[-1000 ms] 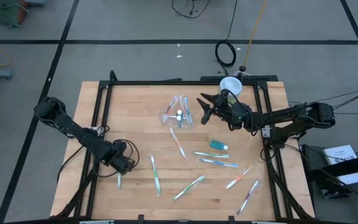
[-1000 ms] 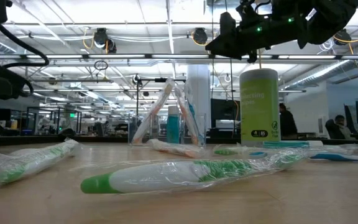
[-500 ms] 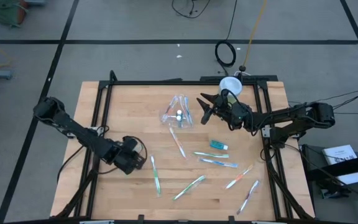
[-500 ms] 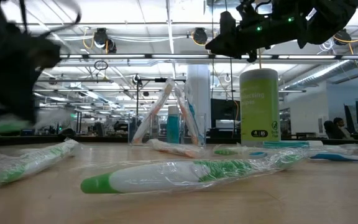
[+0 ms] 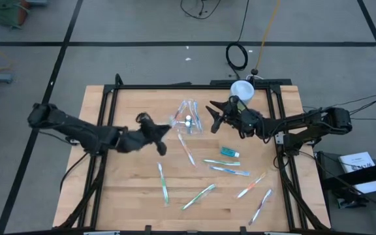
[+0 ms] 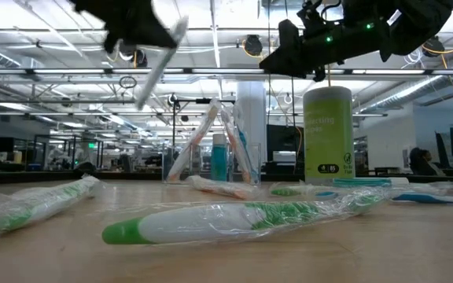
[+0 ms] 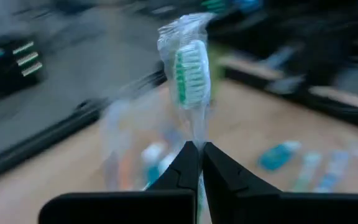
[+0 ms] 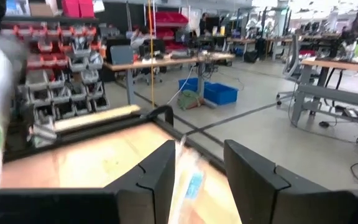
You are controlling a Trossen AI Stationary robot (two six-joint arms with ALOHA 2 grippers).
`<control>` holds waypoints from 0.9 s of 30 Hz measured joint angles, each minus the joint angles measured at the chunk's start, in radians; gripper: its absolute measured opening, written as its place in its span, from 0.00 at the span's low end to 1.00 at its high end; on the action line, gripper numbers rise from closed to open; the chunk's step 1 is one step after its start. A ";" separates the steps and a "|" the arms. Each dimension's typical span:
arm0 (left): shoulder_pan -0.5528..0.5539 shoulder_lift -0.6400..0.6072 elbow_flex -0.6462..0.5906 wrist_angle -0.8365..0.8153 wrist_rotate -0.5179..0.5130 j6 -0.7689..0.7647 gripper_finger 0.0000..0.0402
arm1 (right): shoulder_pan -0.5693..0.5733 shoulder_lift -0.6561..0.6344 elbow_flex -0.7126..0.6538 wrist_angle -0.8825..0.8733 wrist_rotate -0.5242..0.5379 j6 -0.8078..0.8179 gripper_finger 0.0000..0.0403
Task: Pick & Place toothbrushing station
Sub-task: Put the green toothbrush into the transparent organizer
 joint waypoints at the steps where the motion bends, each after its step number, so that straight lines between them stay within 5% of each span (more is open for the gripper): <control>1: 0.030 0.009 0.000 0.071 0.086 0.084 0.01 | 0.003 0.000 0.000 -0.009 0.000 0.007 0.33; 4: 0.114 0.027 -0.001 0.222 0.283 0.249 0.03 | 0.014 0.000 0.000 -0.029 0.000 0.017 0.33; 11: 0.319 0.021 0.000 0.301 0.303 0.358 0.01 | 0.065 0.000 0.000 -0.163 0.000 0.020 0.33; 17: 0.483 0.077 -0.026 0.364 0.629 0.337 0.01 | 0.091 0.000 0.000 -0.303 0.000 0.128 0.33; 23: 0.526 0.172 -0.133 0.513 0.621 0.255 0.02 | 0.126 0.000 0.000 -0.420 0.000 0.219 0.33; 27: 0.518 0.180 -0.193 0.521 0.492 0.252 0.01 | 0.167 0.000 0.000 -0.487 0.000 0.233 0.33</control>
